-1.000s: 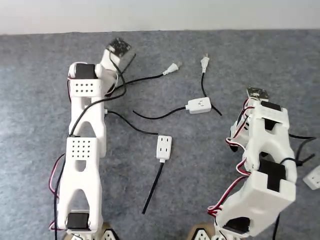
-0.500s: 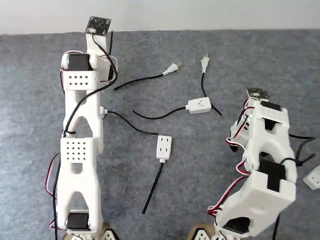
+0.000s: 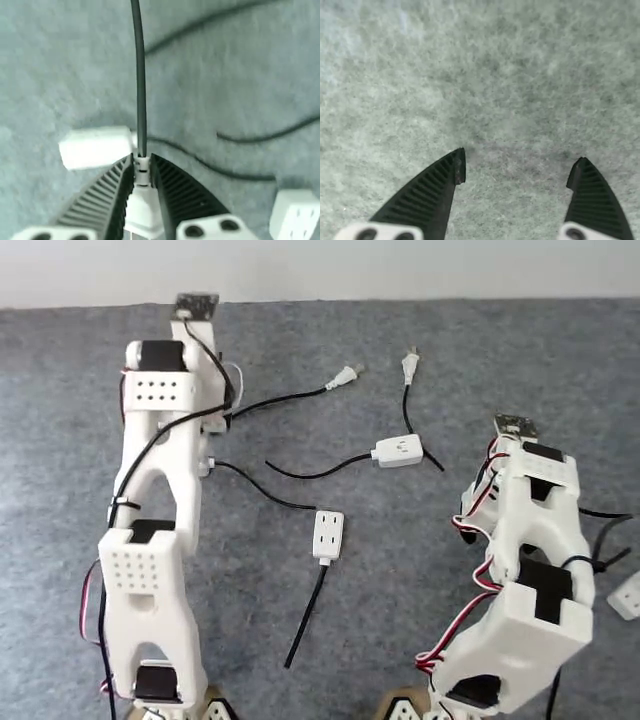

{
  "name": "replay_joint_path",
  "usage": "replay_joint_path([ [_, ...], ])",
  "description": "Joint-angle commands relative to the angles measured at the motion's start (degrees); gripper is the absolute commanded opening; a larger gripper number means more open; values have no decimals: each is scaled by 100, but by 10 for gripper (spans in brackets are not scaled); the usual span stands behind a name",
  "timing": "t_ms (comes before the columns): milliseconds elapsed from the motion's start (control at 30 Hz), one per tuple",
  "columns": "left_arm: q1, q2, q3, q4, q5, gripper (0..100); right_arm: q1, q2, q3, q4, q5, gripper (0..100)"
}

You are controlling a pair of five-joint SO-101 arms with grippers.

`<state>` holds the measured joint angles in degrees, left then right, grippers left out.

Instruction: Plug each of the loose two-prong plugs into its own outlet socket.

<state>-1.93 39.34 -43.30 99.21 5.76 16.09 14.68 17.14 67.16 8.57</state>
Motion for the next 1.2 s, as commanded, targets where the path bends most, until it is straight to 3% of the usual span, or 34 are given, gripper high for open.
replay_joint_path([
  [0, 62, -756, 1226, -554, 290, 11, 48, -84, -53, -84, -18, 324],
  [400, 413, -2453, 5244, -3059, 484, 11, 48, -84, -53, -84, -18, 324],
  [600, 492, -2857, 6598, -4229, 1143, 11, 48, -84, -53, -84, -18, 324],
  [933, 598, -3007, 6976, -3763, 1275, 12, 48, -84, -53, -92, -35, 324],
  [1167, 1310, -3007, 7178, -3490, 844, 28, 40, -84, -53, -127, -53, 324],
])
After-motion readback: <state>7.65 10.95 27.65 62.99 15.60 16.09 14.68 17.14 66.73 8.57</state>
